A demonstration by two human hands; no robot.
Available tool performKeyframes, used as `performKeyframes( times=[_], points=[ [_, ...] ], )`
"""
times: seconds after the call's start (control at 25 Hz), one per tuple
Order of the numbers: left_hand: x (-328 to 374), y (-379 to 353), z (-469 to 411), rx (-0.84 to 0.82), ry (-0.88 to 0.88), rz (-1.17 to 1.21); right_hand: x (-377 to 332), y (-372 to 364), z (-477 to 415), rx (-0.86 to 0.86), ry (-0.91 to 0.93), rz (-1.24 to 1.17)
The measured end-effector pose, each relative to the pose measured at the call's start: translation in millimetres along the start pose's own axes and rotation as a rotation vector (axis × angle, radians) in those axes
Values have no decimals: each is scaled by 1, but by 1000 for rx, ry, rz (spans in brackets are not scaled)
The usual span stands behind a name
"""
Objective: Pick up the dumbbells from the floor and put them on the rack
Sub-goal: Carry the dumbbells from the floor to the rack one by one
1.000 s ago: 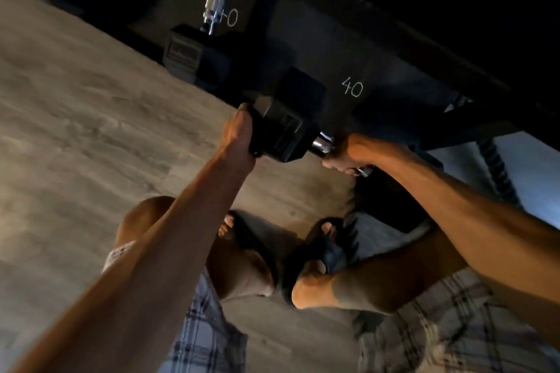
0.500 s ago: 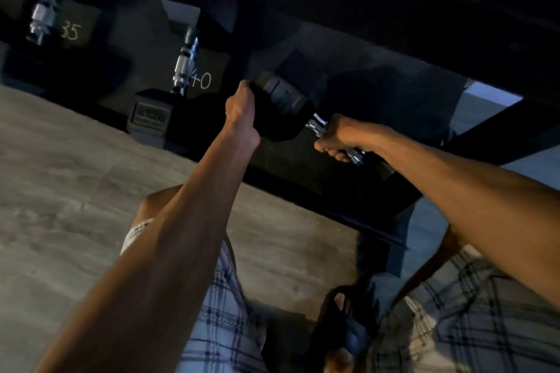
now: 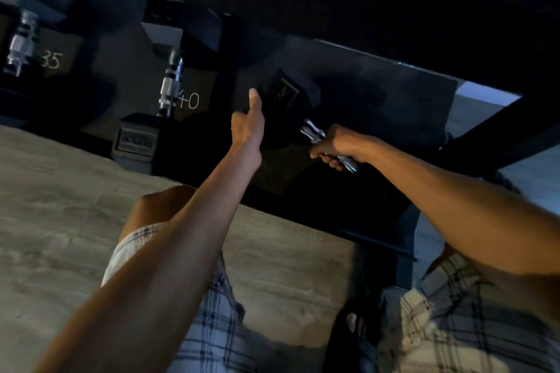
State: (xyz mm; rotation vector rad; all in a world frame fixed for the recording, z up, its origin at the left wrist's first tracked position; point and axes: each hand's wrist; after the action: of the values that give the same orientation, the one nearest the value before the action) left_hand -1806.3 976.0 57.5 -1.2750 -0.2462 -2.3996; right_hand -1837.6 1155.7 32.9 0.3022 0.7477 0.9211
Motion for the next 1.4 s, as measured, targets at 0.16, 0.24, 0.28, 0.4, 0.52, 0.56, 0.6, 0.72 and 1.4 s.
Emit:
performKeyframes(
  times=[0.16, 0.24, 0.28, 0.4, 0.52, 0.56, 0.6, 0.72, 1.4],
  points=[
    [-19, -12, 15, 127, 9, 91, 8, 5, 2, 70, 106, 34],
    [-26, -20, 24, 93, 84, 169, 9, 4, 7, 111, 122, 76],
    [-31, -22, 26, 53, 113, 211, 9, 3, 9, 125, 126, 86],
    [-45, -24, 23, -135, 150, 326, 10, 3, 22, 168, 143, 155],
    [-55, -31, 12, -342, 154, 403, 16, 8, 35, 304, 182, 286],
    [-56, -36, 17, -406, 133, 333, 19, 12, 40, 360, 198, 278],
    [-55, -41, 24, -446, 104, 259, 23, 15, 45, 419, 202, 267],
    [-53, -63, 18, -443, 104, 206, 44, 22, 61, 501, 147, 376],
    [-44, -88, 6, -327, 120, 20, 13, -3, 29, 317, -58, 510]
  ],
)
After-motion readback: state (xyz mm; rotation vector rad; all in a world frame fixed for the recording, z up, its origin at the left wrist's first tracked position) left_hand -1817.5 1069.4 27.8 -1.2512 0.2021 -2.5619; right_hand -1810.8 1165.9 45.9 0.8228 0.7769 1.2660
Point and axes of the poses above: each hand's wrist, its own z-axis away from the middle knuckle, its own y-axis out of the back of the hand, x = y × z, and after that the axes turned 5 degrees about -y, right-handed
